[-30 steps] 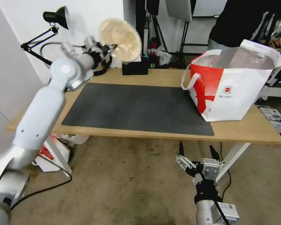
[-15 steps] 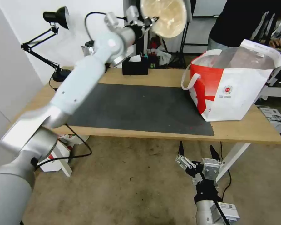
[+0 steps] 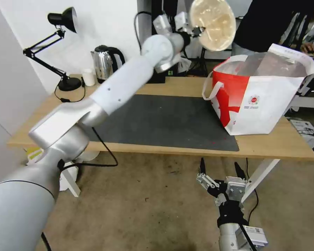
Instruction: Pick up the trash from the table and place it into the takeout bag.
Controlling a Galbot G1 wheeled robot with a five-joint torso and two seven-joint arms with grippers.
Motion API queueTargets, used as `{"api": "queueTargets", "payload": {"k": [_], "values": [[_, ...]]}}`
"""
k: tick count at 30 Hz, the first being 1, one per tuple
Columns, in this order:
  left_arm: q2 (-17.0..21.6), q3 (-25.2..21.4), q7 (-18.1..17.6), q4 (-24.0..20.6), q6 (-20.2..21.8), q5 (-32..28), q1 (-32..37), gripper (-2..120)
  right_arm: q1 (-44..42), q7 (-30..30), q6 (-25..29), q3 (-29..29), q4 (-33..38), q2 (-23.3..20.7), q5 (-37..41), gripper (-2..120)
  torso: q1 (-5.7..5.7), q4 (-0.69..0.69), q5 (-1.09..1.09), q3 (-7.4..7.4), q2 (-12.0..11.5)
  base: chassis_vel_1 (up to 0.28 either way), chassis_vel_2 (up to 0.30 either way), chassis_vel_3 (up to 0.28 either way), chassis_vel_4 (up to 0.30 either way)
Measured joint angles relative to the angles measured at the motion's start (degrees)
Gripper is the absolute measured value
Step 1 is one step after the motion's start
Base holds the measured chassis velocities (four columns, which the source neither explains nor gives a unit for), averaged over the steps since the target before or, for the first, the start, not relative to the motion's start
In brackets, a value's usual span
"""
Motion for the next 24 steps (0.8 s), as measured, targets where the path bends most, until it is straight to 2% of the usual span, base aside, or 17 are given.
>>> {"api": "queueTargets", "payload": {"k": [1, 3, 6, 8, 13, 24], "values": [[0.0, 0.0, 0.0, 0.0, 0.0, 0.0, 0.0, 0, 0.0, 0.0, 0.0, 0.0, 0.0, 0.0, 0.0, 100, 0.0, 0.0, 0.0, 0.0, 0.0, 0.0, 0.0, 0.0, 0.0], [-1.2, 1.3, 2.5, 2.8, -0.3, 0.9, -0.4, 0, 0.0, 0.0, 0.0, 0.0, 0.0, 0.0, 0.0, 100, 0.0, -0.02, 0.01, 0.0, 0.0, 0.0, 0.0, 0.0, 0.0], [-1.9, 2.6, 4.7, 4.9, -0.4, 1.4, -0.6, 0, 0.0, 0.0, 0.0, 0.0, 0.0, 0.0, 0.0, 100, 0.0, 0.0, 0.0, 0.0, 0.0, 0.0, 0.0, 0.0, 0.0], [-3.4, 4.0, 7.4, 7.9, -1.3, 2.7, -0.7, 0, 0.0, 0.0, 0.0, 0.0, 0.0, 0.0, 0.0, 100, 0.01, 0.05, -0.01, 0.01, 0.0, 0.0, 0.0, 0.0, 0.0], [-3.9, 5.2, 10.4, 8.3, -2.6, 4.3, 0.7, 0, 0.0, 0.0, 0.0, 0.0, 0.0, 0.0, 0.0, 100, 0.0, 0.0, -0.01, 0.0, 0.0, 0.0, 0.0, 0.0, 0.0], [-3.8, 6.3, 11.6, 8.4, -3.2, 5.3, 2.4, 0, 0.0, 0.0, 0.0, 0.0, 0.0, 0.0, 0.0, 100, 0.0, 0.02, -0.01, 0.0, 0.0, 0.0, 0.0, 0.0, 0.0]]}}
